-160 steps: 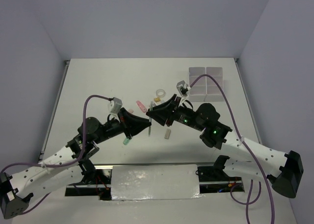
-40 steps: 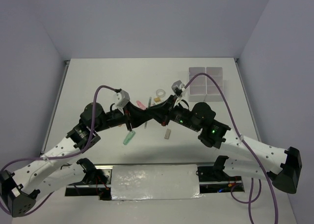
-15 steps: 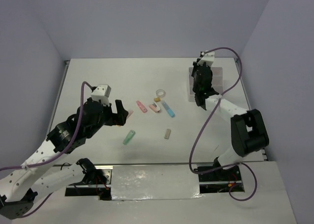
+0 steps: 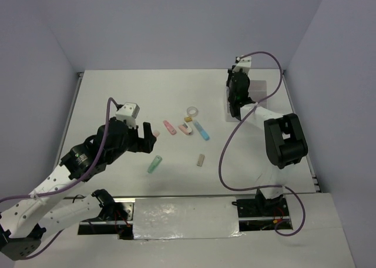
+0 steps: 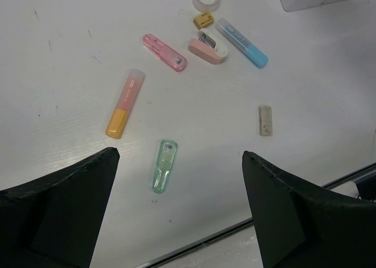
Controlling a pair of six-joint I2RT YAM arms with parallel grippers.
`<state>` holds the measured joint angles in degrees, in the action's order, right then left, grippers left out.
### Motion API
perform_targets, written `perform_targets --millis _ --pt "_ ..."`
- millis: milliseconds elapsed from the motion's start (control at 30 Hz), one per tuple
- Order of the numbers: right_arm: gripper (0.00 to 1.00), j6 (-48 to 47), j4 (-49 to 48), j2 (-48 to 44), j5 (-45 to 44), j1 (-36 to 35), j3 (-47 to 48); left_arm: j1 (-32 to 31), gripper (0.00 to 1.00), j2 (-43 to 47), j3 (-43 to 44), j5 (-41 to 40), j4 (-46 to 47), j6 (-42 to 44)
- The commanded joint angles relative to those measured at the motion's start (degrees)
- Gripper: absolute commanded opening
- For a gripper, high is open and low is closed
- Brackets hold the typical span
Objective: Sort the stationery into containers
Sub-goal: Place the pen in the storage box.
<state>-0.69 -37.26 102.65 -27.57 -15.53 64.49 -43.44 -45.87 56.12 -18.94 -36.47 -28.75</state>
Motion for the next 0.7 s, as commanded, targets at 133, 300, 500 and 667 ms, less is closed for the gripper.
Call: perform_targets --millis 133,300,500,667 --pt "0.3 3.94 -6.07 -0.96 0.24 0.32 -3.75 -0.07 0.99 0.6 0.31 1.8 1.22 1.51" --pt "0.53 4.2 -3.1 -3.24 1.2 0.32 -3.67 -0.07 0.99 0.87 0.31 2.59 1.31 1.68" --pt "0.59 7.1 2.69 -10.88 3.67 0.06 -4.63 -0.07 0.99 1.31 -0.22 0.06 1.14 0.37" --pt "0.61 11.15 20.92 -23.8 8.74 -2.13 -3.33 -0.15 0.99 -1.94 1.01 -3.73 -1.85 -3.15"
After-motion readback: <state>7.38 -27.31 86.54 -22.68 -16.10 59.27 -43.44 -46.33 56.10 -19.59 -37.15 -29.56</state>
